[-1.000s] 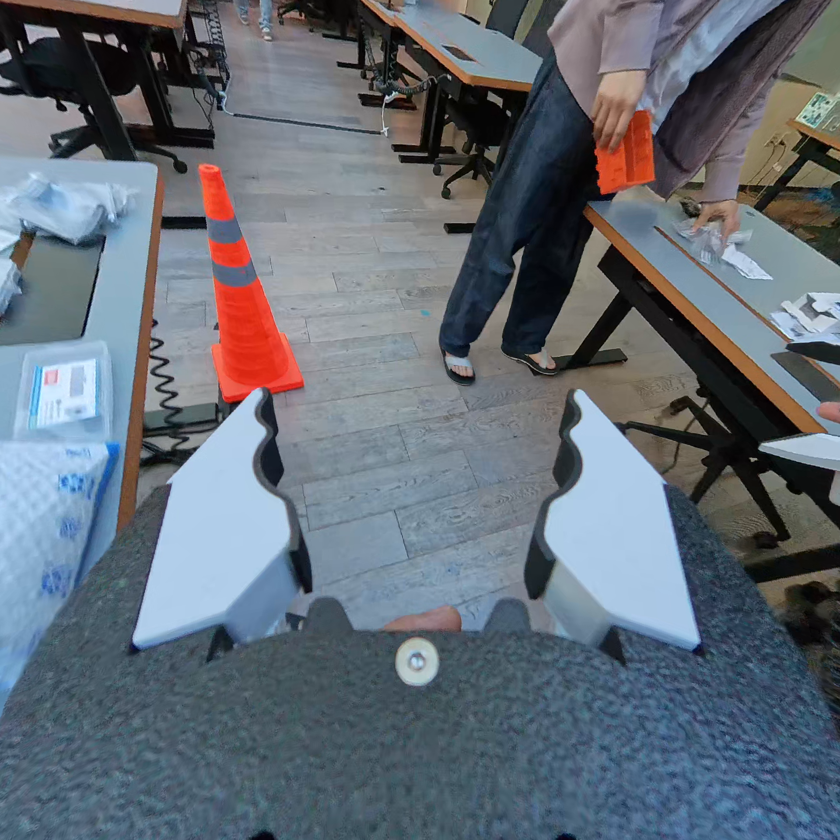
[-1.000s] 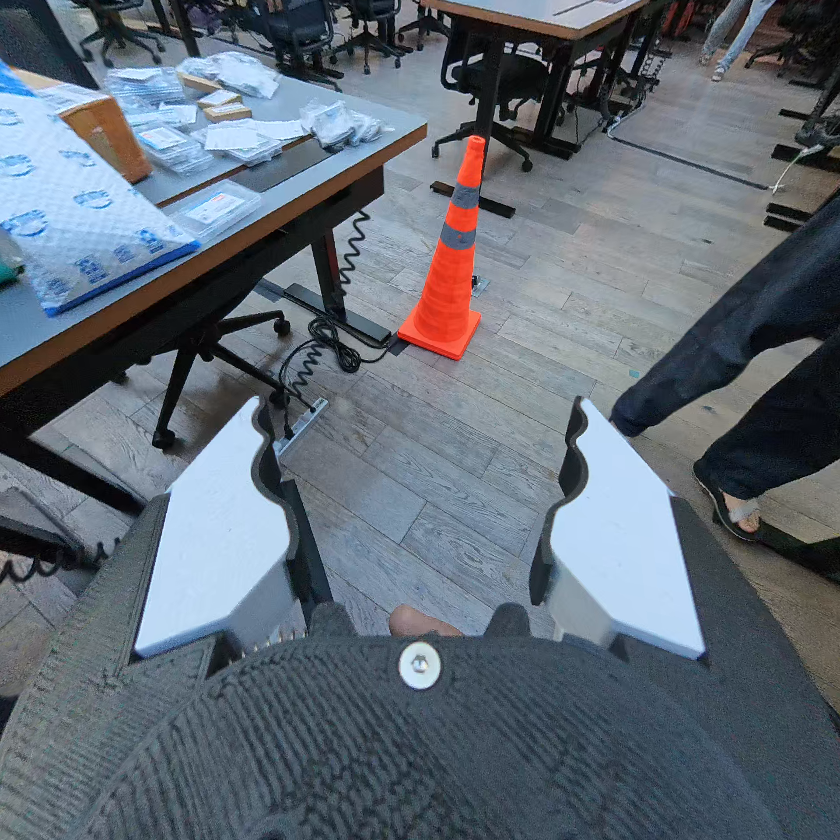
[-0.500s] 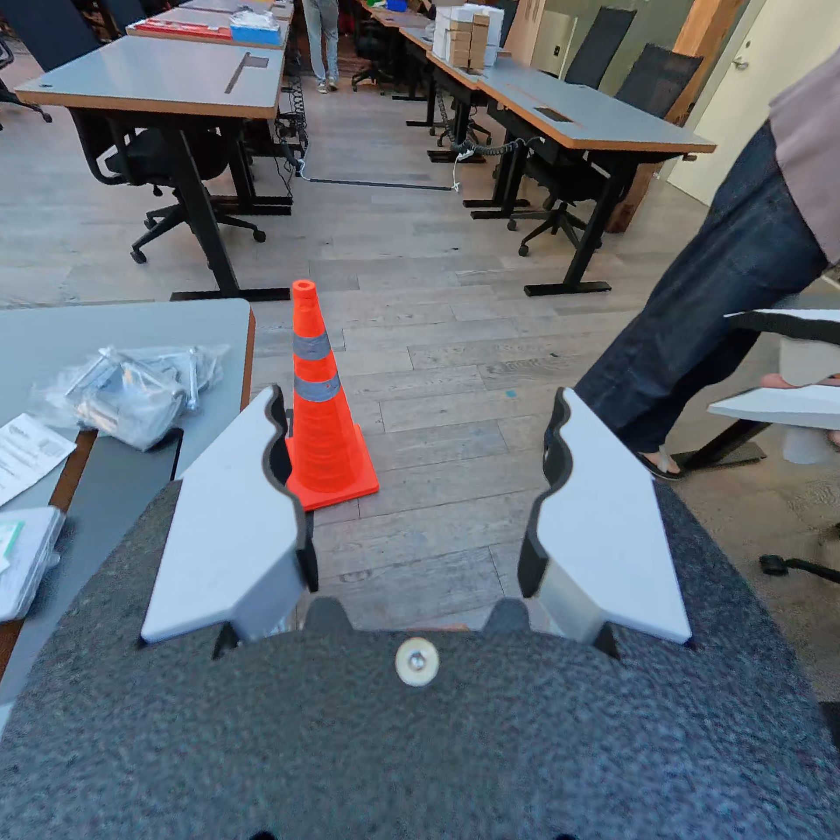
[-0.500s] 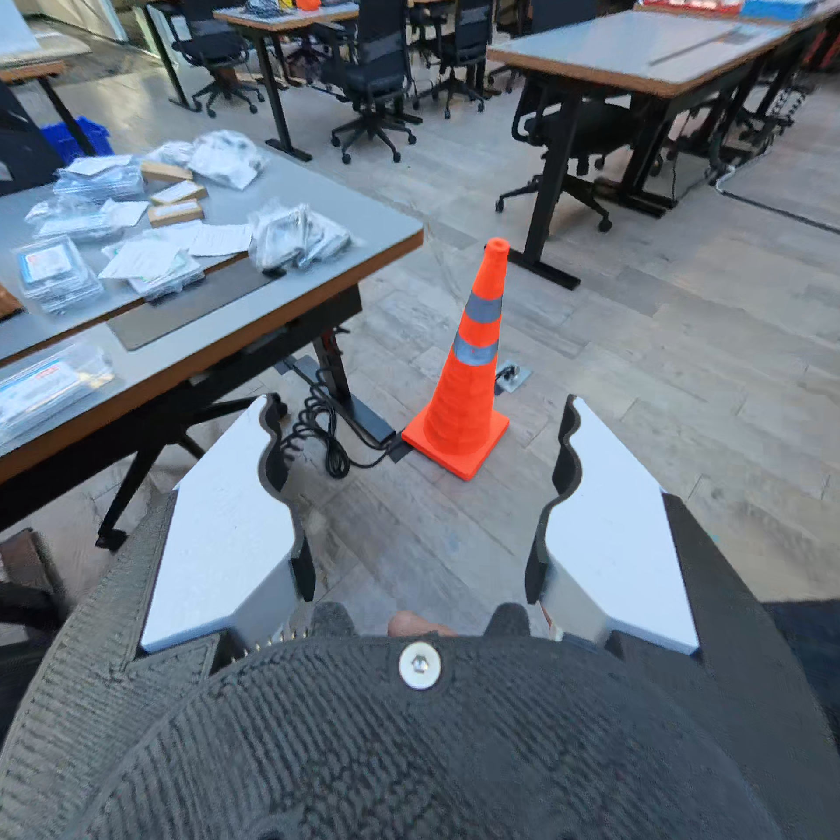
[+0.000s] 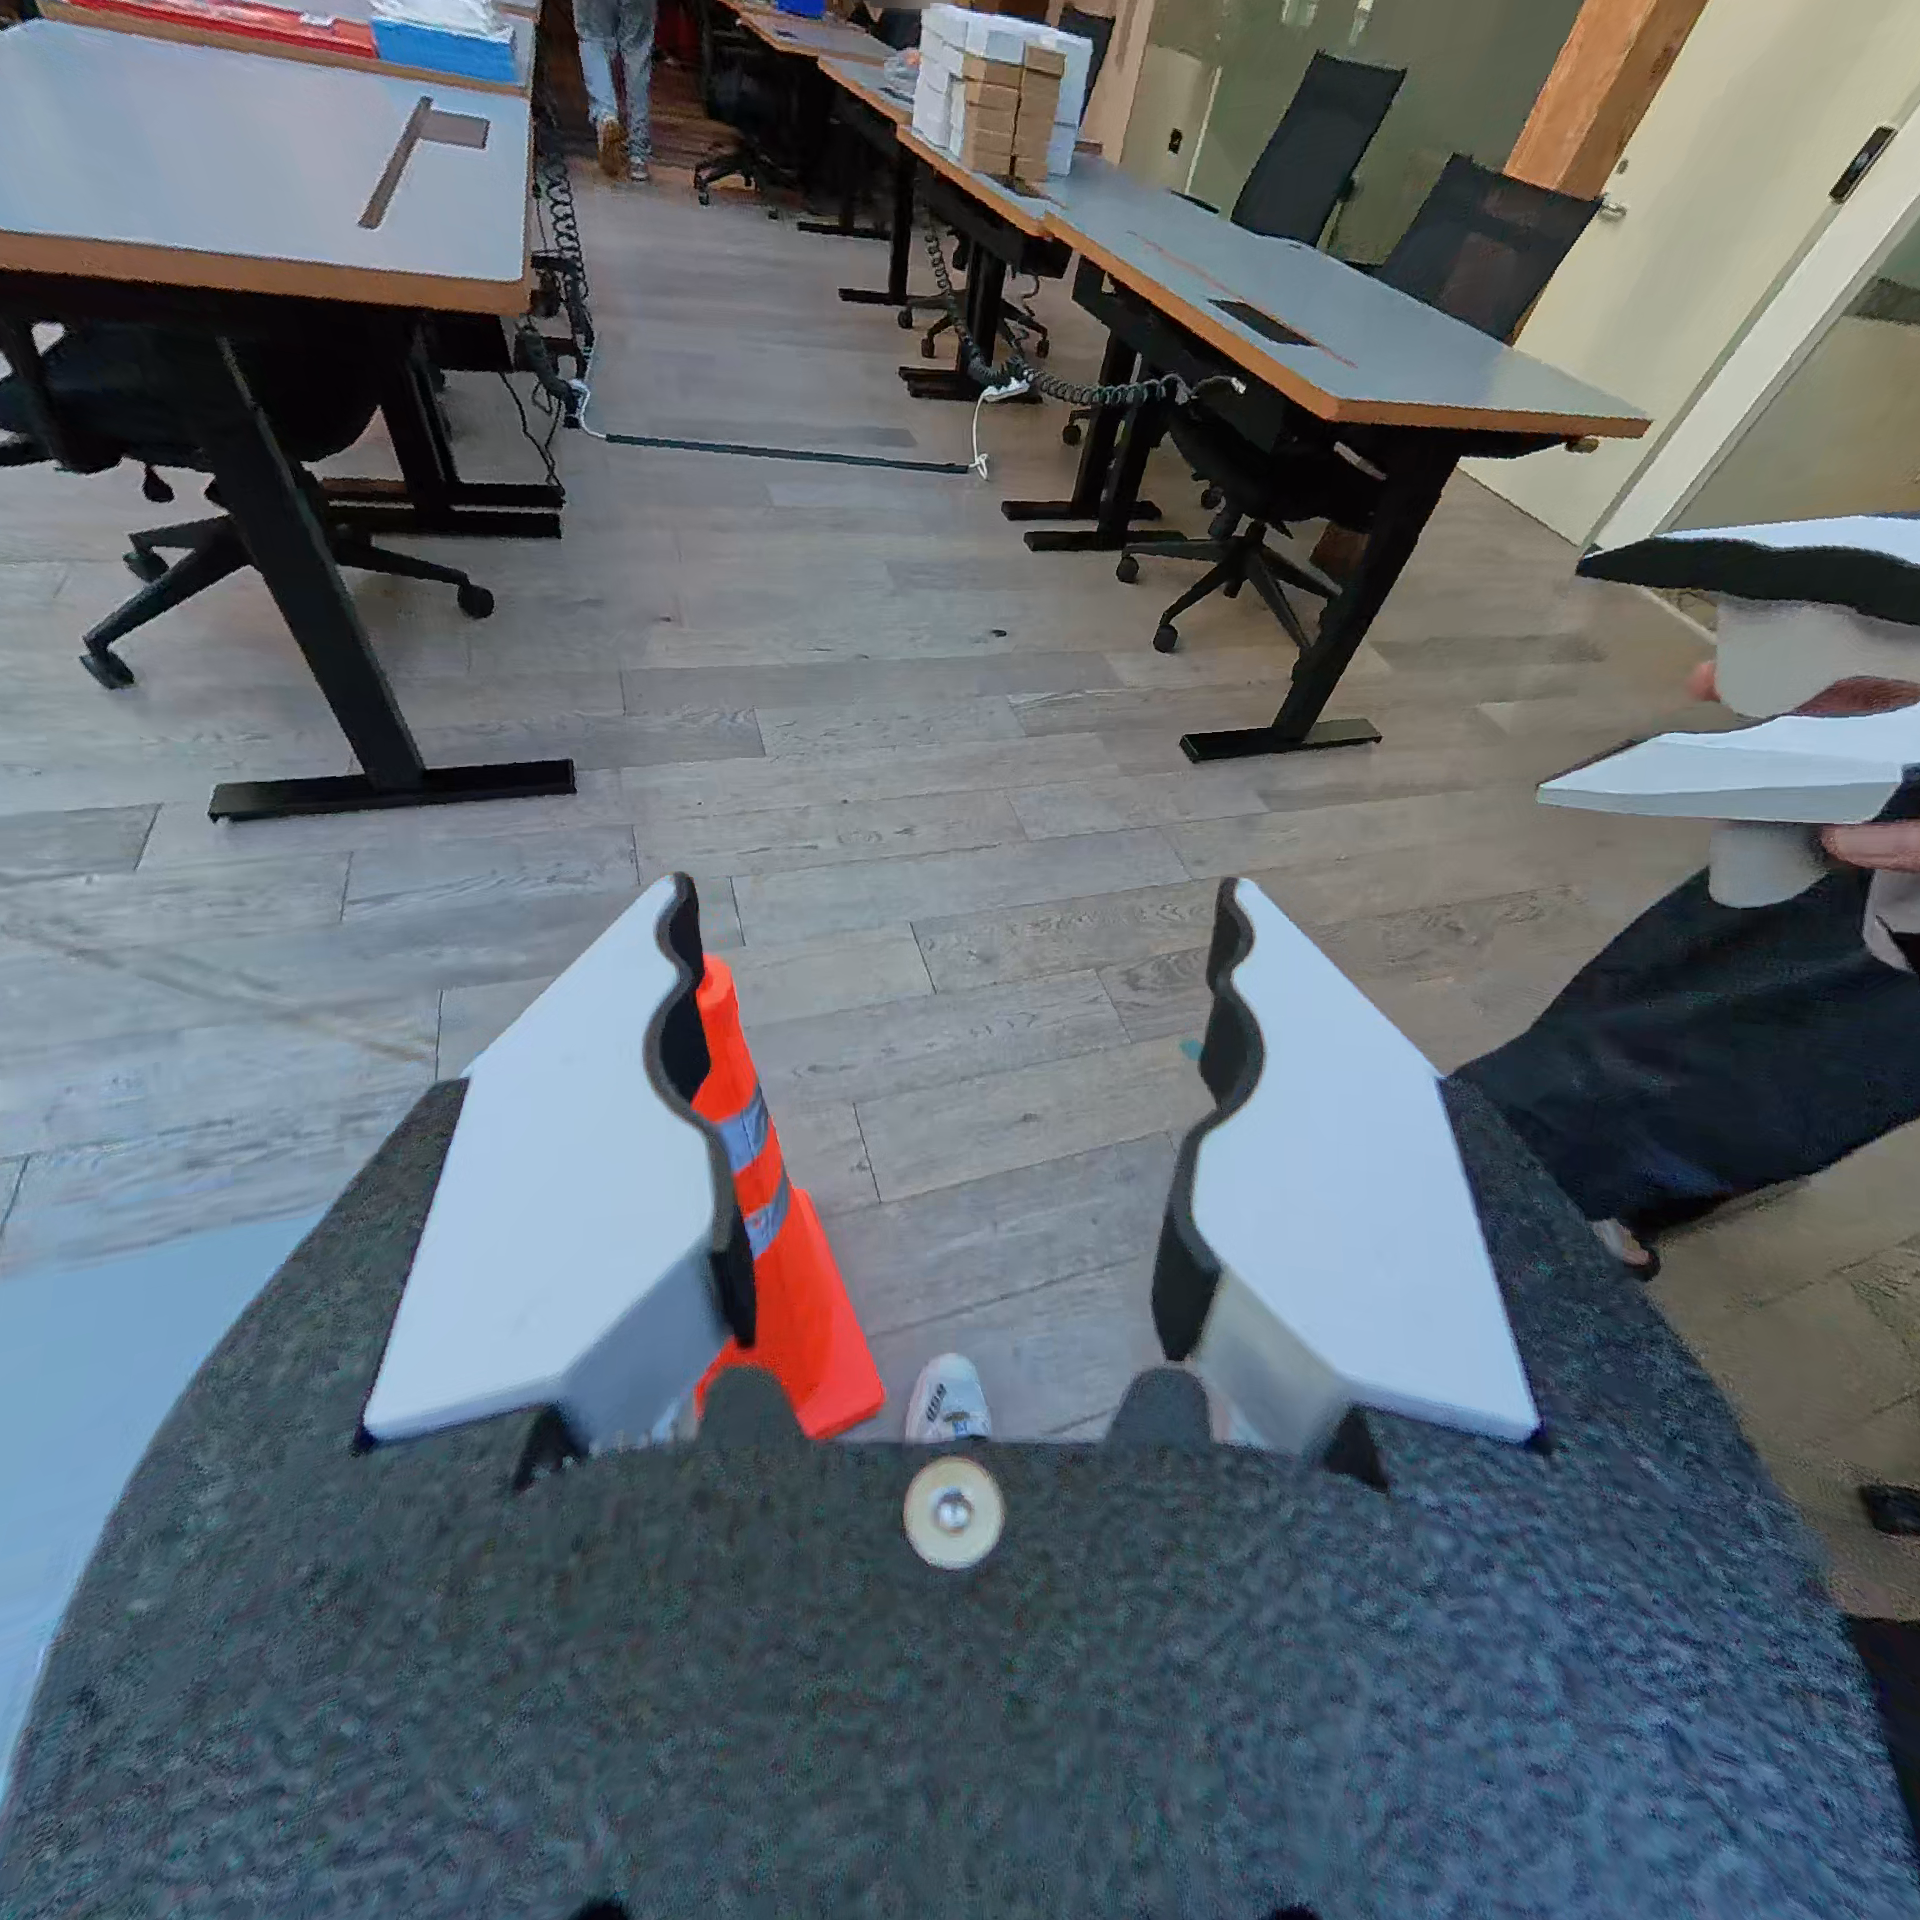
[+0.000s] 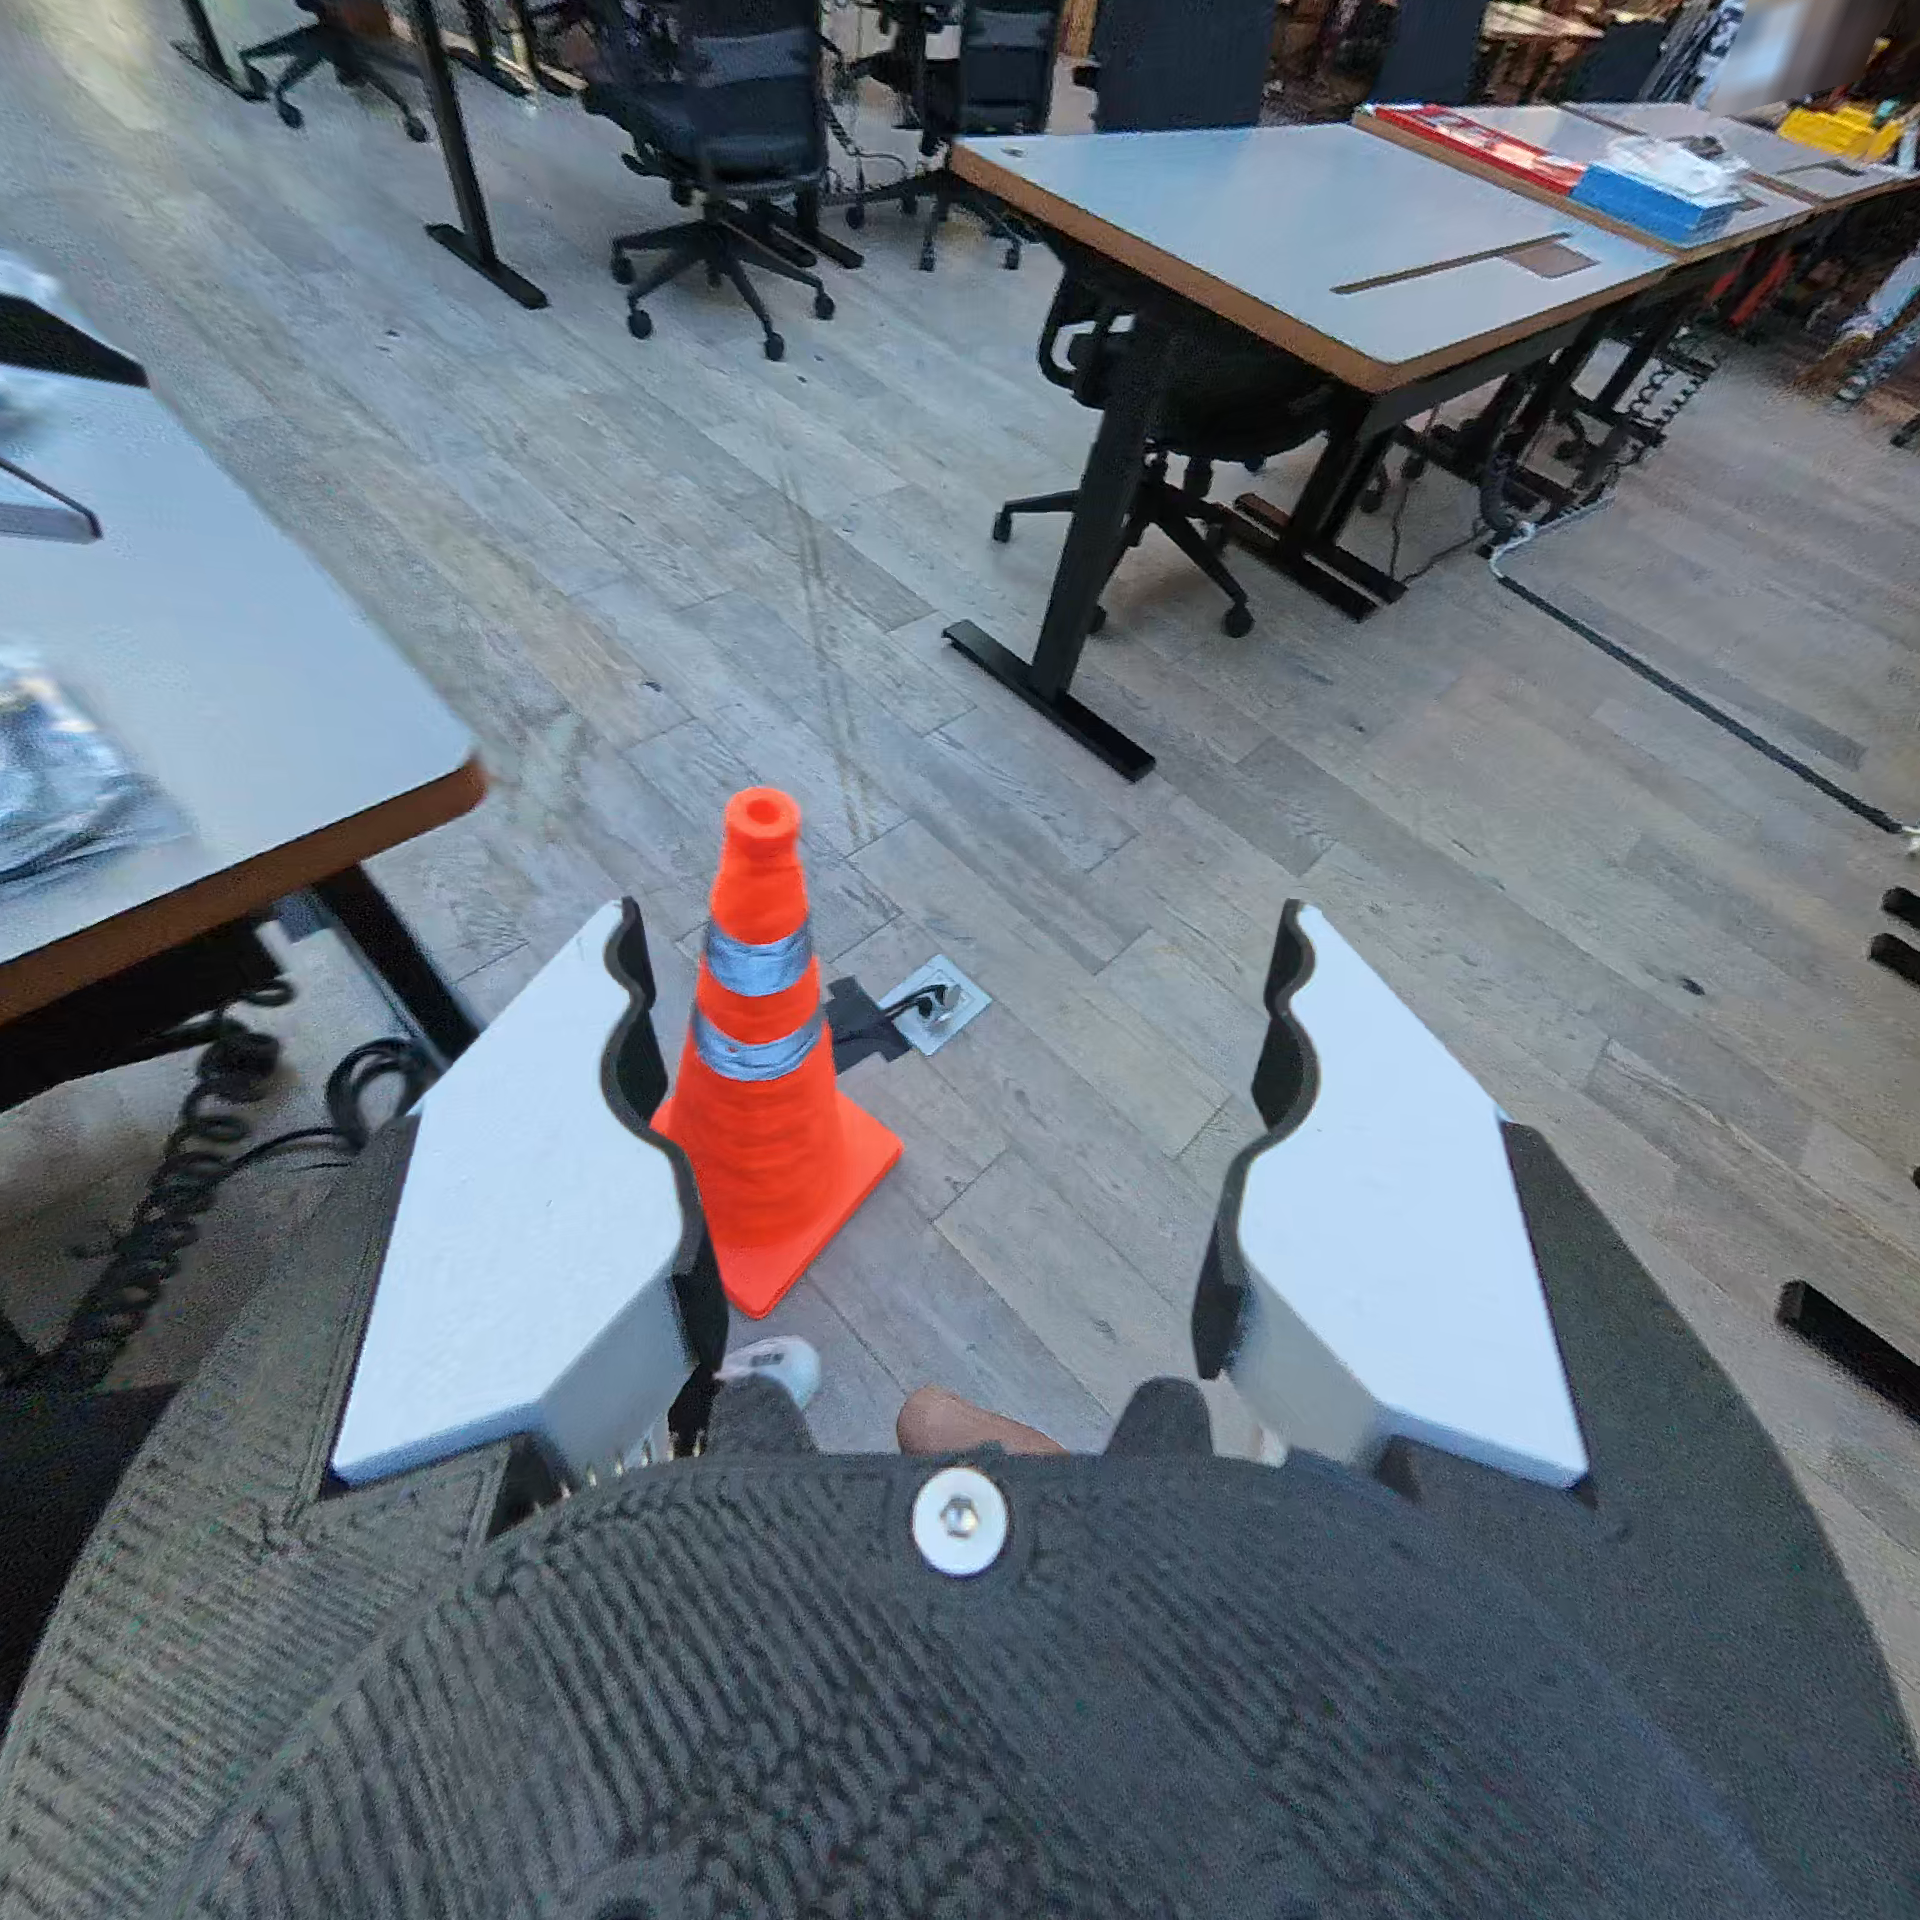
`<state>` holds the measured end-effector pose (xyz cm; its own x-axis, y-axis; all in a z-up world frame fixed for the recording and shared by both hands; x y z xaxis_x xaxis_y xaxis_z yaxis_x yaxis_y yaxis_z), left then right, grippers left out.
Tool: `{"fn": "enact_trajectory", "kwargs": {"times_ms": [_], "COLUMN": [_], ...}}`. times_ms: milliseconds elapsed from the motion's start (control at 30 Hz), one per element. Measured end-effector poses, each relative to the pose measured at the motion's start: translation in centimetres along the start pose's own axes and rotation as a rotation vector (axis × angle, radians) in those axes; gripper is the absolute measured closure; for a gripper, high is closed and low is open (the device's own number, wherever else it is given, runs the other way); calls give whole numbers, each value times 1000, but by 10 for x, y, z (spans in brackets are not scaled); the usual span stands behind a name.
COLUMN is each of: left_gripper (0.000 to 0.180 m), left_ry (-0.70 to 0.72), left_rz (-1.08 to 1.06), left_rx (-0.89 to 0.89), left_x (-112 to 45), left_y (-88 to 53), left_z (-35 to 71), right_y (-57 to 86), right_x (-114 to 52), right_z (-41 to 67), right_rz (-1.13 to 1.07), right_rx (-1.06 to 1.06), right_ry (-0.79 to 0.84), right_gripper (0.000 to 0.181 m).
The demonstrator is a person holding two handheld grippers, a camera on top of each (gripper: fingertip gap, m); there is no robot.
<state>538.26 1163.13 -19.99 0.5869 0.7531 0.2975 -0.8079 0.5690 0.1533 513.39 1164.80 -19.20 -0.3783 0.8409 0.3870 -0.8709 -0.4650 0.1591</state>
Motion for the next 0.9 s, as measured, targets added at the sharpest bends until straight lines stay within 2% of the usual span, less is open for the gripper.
{"fn": "enact_trajectory", "kwargs": {"times_ms": [133, 300, 533, 733, 833, 900], "left_gripper": [83, 83, 81, 82, 82, 83], "left_ry": [-29, -32, -86, -43, -38, -6], "left_rz": [-105, -207, -309, -294, -265, -257], "left_rx": [14, -57, -154, -124, -50, -29], "left_x": [-121, -255, -436, -625, -711, -758], "left_y": [-26, -44, -72, -104, -123, -136], "left_z": [59, 132, 176, 211, 249, 280], "right_y": [98, 211, 353, 503, 587, 637], "right_x": [-70, -129, -201, -302, -378, -429], "right_z": [20, 39, -2, -9, 22, 53], "right_rz": [-80, -194, -304, -300, -262, -267], "right_rx": [-66, -87, -282, -239, -260, -190], "right_ry": [-53, -78, -108, -145, -139, -95], "right_gripper": [62, 68, 71, 74, 71, 71]}}
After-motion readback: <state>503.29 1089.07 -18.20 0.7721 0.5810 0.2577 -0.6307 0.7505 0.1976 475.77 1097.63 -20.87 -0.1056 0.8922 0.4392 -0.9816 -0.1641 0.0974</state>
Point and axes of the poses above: each gripper's, where its closed fingertips meet, x back along the fingers, z out of its top, y = z × x across the jaws, the point moved 4 cm from there along x, back along the fingers
